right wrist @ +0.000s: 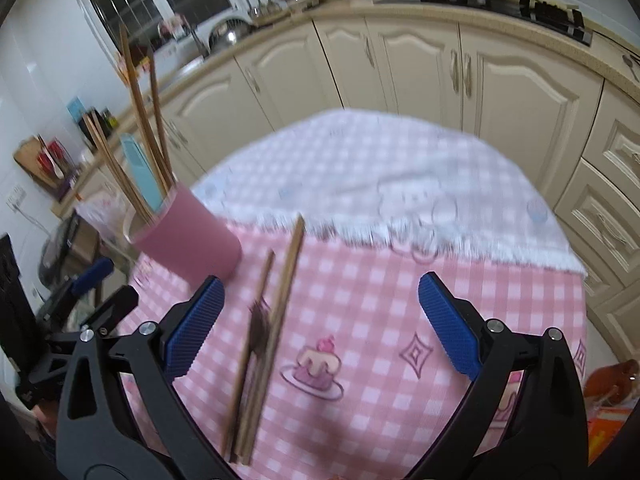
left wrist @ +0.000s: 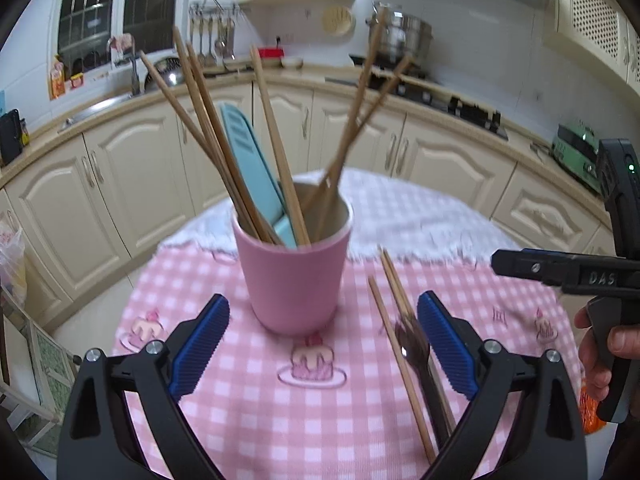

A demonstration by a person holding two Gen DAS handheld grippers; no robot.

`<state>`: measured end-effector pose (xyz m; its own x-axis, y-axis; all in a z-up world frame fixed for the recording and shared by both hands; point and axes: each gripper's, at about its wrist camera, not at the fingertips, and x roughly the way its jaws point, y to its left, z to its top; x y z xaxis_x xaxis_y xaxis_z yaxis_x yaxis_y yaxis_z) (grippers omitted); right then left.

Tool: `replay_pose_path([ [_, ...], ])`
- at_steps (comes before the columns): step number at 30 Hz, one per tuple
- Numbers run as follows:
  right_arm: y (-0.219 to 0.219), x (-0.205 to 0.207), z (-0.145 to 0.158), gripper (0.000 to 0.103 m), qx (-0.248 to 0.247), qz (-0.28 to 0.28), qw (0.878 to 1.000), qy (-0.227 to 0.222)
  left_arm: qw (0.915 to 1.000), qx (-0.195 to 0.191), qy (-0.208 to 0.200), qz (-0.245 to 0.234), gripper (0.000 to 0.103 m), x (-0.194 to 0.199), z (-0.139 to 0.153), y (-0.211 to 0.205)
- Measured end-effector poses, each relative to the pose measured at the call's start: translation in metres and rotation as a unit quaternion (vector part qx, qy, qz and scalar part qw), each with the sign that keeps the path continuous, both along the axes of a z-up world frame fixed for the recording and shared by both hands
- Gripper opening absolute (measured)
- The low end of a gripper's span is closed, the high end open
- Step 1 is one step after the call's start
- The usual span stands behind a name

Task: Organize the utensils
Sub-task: 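Move both tools back down to the last chopsticks and the fork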

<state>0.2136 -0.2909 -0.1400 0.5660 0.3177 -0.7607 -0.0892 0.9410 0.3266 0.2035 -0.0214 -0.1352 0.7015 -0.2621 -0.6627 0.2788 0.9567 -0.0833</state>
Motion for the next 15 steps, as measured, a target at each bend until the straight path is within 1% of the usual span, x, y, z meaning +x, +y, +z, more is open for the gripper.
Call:
replay_pose_path([
  [3,0.006,-0.002,-0.013,0.096,-0.017,0.008,1.0,0.018,0.9998,0.011,0.018,-0.004,0.093,0.001,-0.013,-0.004],
  [5,0.012,-0.005,-0.023,0.096,-0.04,0.017,0.999,0.03,0.9994,0.015,0.029,-0.005,0.093,0.001,-0.02,-0.005],
  [9,0.021,-0.008,-0.039,0.096,-0.065,0.031,0.996,0.046,0.9984,0.022,0.051,-0.007,0.093,0.004,-0.034,-0.007],
  [15,0.028,-0.011,-0.052,0.096,-0.075,0.039,0.995,0.059,0.9967,0.03,0.072,-0.021,0.093,0.006,-0.047,-0.016],
])
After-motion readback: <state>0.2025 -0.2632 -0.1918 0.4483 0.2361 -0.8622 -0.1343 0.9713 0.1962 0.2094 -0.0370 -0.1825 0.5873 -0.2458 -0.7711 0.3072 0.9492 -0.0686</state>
